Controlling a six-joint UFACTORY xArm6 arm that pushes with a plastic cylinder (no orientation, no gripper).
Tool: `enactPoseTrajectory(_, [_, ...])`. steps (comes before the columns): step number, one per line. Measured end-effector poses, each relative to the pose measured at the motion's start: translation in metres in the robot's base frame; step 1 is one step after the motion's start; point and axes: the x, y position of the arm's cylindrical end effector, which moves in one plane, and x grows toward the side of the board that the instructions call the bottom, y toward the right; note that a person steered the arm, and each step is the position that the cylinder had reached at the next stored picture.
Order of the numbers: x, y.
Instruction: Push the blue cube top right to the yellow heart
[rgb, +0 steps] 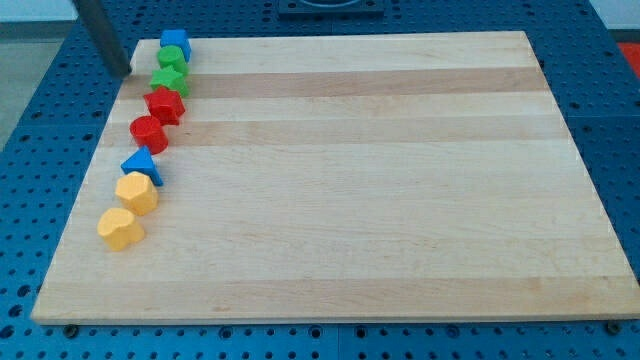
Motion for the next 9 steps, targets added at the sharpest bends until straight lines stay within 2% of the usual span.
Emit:
enactPoseTrajectory(1, [-0.028,0.001])
enactPoseTrajectory(2, [-0.024,0.015])
enactPoseTrajectory(4, [-0.023,0.111])
enactPoseTrajectory(5, [-0.010,0.168])
enactPoseTrajectory(6, [0.021,0.202])
enactPoseTrajectory(7, [0.039,0.184])
enactPoseTrajectory(8, [-0.011,0.184])
enactPoseTrajectory(9, [-0.033,0.179])
